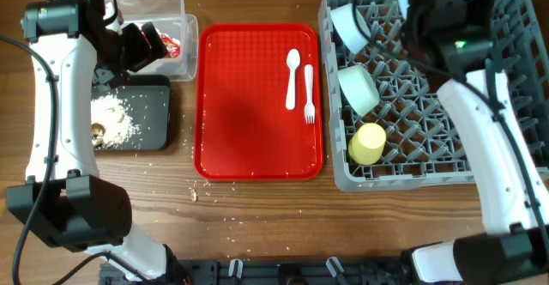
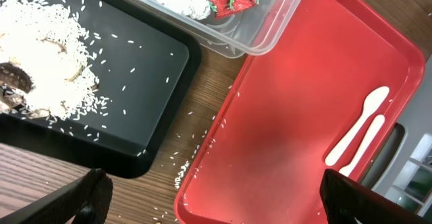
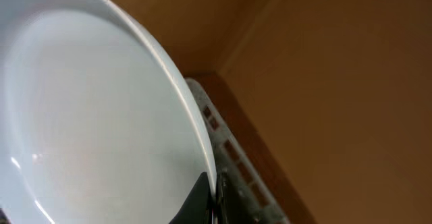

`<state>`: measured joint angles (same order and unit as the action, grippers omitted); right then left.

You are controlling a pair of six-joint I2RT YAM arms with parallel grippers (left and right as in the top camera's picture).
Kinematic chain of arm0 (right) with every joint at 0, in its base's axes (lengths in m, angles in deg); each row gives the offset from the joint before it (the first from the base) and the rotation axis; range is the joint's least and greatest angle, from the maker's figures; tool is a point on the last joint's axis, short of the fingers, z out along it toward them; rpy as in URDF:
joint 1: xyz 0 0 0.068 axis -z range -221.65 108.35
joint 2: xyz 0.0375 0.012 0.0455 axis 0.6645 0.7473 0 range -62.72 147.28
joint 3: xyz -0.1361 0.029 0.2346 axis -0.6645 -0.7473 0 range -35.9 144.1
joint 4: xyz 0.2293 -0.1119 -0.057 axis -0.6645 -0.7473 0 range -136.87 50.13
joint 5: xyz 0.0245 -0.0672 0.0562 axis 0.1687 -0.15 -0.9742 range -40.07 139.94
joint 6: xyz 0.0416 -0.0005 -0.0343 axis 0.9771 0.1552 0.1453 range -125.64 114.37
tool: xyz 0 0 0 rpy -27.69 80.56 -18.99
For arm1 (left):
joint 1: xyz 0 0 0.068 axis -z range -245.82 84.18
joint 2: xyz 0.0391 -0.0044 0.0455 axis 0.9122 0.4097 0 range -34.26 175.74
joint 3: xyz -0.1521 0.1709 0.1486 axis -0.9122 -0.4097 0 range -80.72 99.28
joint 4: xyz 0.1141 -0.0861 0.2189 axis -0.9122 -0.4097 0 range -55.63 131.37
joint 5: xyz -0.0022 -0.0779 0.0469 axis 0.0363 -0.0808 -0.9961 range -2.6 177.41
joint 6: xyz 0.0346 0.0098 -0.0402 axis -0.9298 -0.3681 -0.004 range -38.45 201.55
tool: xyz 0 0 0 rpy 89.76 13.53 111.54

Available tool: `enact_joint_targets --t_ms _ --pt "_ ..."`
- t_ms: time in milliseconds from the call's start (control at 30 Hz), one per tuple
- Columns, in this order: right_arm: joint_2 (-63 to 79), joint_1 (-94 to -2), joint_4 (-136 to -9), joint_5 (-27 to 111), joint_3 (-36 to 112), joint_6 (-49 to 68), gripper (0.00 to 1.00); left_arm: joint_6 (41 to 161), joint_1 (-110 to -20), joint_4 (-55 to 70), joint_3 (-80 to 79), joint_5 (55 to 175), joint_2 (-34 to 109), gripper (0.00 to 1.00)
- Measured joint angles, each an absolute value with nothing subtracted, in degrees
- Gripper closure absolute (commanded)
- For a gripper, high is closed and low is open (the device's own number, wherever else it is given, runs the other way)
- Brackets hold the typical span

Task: Sort waste into correct bins and load items into the dishwasher rack
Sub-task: 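Carry the plate to the rack and stand it upright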

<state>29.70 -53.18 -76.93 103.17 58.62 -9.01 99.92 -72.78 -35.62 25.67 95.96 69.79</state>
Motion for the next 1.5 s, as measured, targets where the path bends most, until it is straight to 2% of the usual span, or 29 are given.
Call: enact_joint_targets --t_ms 167,333,1100,1300,1500 --pt "41.24 -52.8 -76.03 101.0 58.29 -13.69 0.96 99.94 -72.78 -35.59 25.67 95.96 69.79 0.0" --pt "45.08 -52.72 -74.85 101.62 57.99 -13.65 0.96 99.94 -72.78 -35.59 25.67 95.96 69.79 0.0" --pt "46.05 -52.65 -83.2 104.87 58.05 -5.23 0.96 99.92 -72.78 -35.62 25.67 95.96 69.79 0.0" --pt "46.05 -52.8 -83.07 105.2 58.05 -5.23 0.96 99.94 -72.78 -35.57 25.67 95.96 69.79 0.0" --pt "46.05 -52.8 -75.44 105.51 58.03 -10.0 0.96 99.94 -72.78 -35.55 25.67 95.96 69.79 0.0"
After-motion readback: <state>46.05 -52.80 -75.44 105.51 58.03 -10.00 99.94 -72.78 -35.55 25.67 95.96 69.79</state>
